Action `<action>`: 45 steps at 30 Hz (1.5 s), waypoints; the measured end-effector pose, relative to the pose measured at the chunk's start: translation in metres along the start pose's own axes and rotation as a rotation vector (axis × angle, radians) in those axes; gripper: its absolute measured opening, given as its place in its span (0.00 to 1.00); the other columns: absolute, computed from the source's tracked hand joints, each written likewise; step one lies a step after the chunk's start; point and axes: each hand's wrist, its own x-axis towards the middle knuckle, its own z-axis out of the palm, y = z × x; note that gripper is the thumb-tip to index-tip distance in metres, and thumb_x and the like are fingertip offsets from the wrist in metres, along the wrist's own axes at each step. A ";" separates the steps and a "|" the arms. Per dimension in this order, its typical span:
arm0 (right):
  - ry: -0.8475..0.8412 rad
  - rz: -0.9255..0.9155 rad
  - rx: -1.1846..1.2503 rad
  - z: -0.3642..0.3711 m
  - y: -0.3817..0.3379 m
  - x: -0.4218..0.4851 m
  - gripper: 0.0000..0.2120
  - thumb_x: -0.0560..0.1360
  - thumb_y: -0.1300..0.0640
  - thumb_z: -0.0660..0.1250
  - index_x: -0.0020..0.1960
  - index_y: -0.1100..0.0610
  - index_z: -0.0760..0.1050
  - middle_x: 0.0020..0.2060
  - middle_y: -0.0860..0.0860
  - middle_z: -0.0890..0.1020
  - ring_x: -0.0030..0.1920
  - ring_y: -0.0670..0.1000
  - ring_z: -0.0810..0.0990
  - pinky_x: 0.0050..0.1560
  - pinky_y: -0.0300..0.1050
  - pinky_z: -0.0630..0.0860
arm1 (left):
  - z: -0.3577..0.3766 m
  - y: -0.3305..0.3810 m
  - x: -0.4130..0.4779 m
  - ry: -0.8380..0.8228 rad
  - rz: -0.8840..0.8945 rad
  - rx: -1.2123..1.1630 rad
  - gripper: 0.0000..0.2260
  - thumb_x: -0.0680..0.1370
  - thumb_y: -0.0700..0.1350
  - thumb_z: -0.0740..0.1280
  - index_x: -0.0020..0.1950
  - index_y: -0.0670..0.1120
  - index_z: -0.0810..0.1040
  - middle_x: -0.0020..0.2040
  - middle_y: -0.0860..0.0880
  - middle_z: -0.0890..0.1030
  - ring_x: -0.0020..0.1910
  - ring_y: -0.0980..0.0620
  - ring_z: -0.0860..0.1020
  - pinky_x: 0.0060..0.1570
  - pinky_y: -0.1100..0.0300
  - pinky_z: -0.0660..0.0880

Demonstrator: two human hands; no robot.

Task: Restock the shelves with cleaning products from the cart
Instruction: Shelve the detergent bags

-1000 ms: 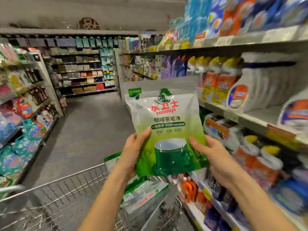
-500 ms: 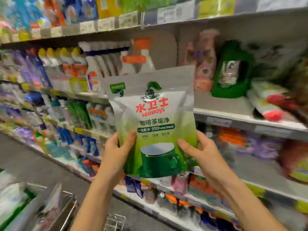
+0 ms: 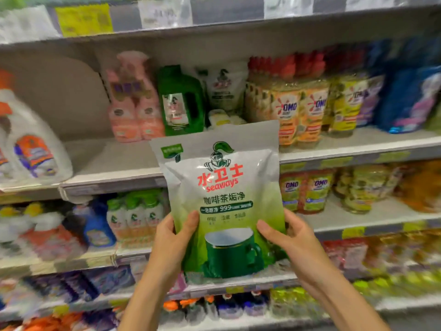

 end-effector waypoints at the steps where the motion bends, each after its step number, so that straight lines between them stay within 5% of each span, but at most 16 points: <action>1: 0.035 -0.001 -0.002 -0.005 -0.001 0.000 0.15 0.67 0.59 0.72 0.53 0.54 0.80 0.47 0.49 0.86 0.45 0.45 0.85 0.38 0.32 0.78 | 0.007 -0.001 0.005 -0.026 -0.011 0.002 0.17 0.66 0.54 0.68 0.50 0.45 0.80 0.44 0.49 0.86 0.40 0.53 0.84 0.35 0.60 0.80; 4: 0.096 -0.011 -0.016 -0.015 -0.006 0.006 0.18 0.65 0.56 0.73 0.55 0.53 0.80 0.49 0.49 0.86 0.49 0.47 0.85 0.40 0.34 0.79 | 0.024 0.002 0.023 -0.088 -0.033 -0.016 0.19 0.65 0.57 0.69 0.50 0.47 0.80 0.45 0.48 0.86 0.43 0.50 0.84 0.41 0.52 0.81; 8: 0.144 -0.017 -0.020 -0.023 -0.019 0.026 0.18 0.63 0.54 0.74 0.54 0.52 0.81 0.50 0.52 0.86 0.50 0.51 0.85 0.43 0.40 0.81 | 0.042 0.014 0.051 -0.165 -0.019 -0.056 0.20 0.64 0.58 0.68 0.51 0.48 0.80 0.45 0.48 0.86 0.43 0.50 0.85 0.37 0.58 0.81; 12: 0.190 -0.033 -0.056 -0.024 -0.028 0.051 0.21 0.60 0.56 0.74 0.53 0.56 0.81 0.48 0.54 0.86 0.48 0.52 0.85 0.40 0.40 0.81 | 0.047 0.024 0.080 -0.193 -0.024 -0.105 0.21 0.61 0.56 0.70 0.49 0.47 0.81 0.44 0.48 0.86 0.43 0.49 0.84 0.43 0.53 0.78; 17: 0.212 -0.035 -0.070 -0.027 -0.039 0.077 0.23 0.55 0.59 0.75 0.51 0.57 0.81 0.45 0.55 0.86 0.44 0.53 0.85 0.36 0.37 0.80 | 0.053 0.036 0.109 -0.192 0.041 -0.039 0.19 0.60 0.55 0.69 0.47 0.49 0.81 0.41 0.54 0.86 0.40 0.58 0.83 0.36 0.69 0.76; 21: 0.211 -0.075 -0.083 -0.033 -0.048 0.096 0.21 0.56 0.62 0.74 0.49 0.55 0.81 0.42 0.52 0.87 0.41 0.49 0.85 0.34 0.34 0.78 | 0.068 0.037 0.112 -0.161 0.052 -0.050 0.25 0.60 0.57 0.71 0.55 0.52 0.78 0.46 0.57 0.85 0.47 0.57 0.83 0.49 0.58 0.78; 23: 0.267 -0.074 -0.100 -0.036 -0.043 0.100 0.23 0.55 0.62 0.74 0.50 0.53 0.80 0.42 0.50 0.87 0.41 0.46 0.85 0.34 0.31 0.77 | 0.076 0.031 0.105 -0.198 0.042 -0.058 0.33 0.59 0.55 0.79 0.61 0.60 0.72 0.50 0.59 0.84 0.50 0.58 0.82 0.50 0.60 0.78; 26: 0.249 -0.055 -0.164 -0.055 -0.029 0.103 0.22 0.66 0.67 0.71 0.60 0.70 0.76 0.50 0.60 0.85 0.53 0.58 0.83 0.27 0.29 0.74 | 0.087 0.010 0.092 -0.155 0.012 -0.016 0.47 0.51 0.46 0.82 0.64 0.66 0.66 0.55 0.60 0.83 0.54 0.56 0.81 0.55 0.57 0.78; 28: 0.237 -0.021 -0.328 -0.064 -0.023 0.097 0.17 0.74 0.77 0.60 0.63 0.79 0.67 0.59 0.70 0.77 0.61 0.67 0.74 0.36 0.32 0.75 | 0.093 -0.001 0.089 -0.073 -0.027 -0.047 0.49 0.49 0.44 0.82 0.65 0.67 0.67 0.53 0.64 0.82 0.53 0.59 0.81 0.55 0.58 0.78; 30: 0.174 -0.069 -0.323 -0.064 -0.017 0.101 0.21 0.70 0.77 0.67 0.62 0.67 0.74 0.50 0.49 0.85 0.54 0.54 0.78 0.44 0.26 0.74 | 0.096 -0.003 0.087 -0.067 -0.055 -0.074 0.47 0.47 0.46 0.82 0.61 0.67 0.68 0.48 0.67 0.82 0.48 0.62 0.82 0.44 0.67 0.78; 32: 0.260 -0.093 -0.312 -0.057 -0.015 0.109 0.27 0.63 0.74 0.75 0.54 0.50 0.78 0.38 0.31 0.82 0.49 0.41 0.78 0.40 0.21 0.72 | 0.095 0.001 0.089 -0.019 -0.082 -0.090 0.42 0.50 0.37 0.83 0.57 0.62 0.71 0.44 0.62 0.84 0.42 0.61 0.83 0.34 0.71 0.77; 35: 0.216 -0.100 -0.184 -0.050 -0.028 0.119 0.27 0.60 0.73 0.75 0.51 0.48 0.78 0.43 0.39 0.85 0.46 0.41 0.84 0.40 0.27 0.76 | 0.092 0.021 0.098 0.005 -0.038 -0.070 0.35 0.59 0.28 0.78 0.56 0.58 0.72 0.42 0.60 0.85 0.40 0.63 0.83 0.32 0.74 0.74; 40: -0.005 -0.167 -0.079 -0.035 -0.065 0.133 0.23 0.58 0.62 0.73 0.52 0.55 0.78 0.44 0.48 0.86 0.43 0.44 0.85 0.38 0.30 0.77 | 0.077 0.058 0.111 0.063 0.116 -0.010 0.24 0.60 0.37 0.77 0.50 0.55 0.75 0.40 0.63 0.83 0.40 0.66 0.81 0.31 0.73 0.74; 45: -0.221 -0.191 -0.244 -0.013 -0.080 0.148 0.22 0.66 0.56 0.71 0.60 0.51 0.75 0.51 0.46 0.84 0.53 0.44 0.82 0.50 0.32 0.77 | 0.011 0.064 0.106 0.414 0.270 0.055 0.21 0.52 0.52 0.74 0.43 0.52 0.77 0.35 0.60 0.83 0.33 0.56 0.81 0.39 0.54 0.81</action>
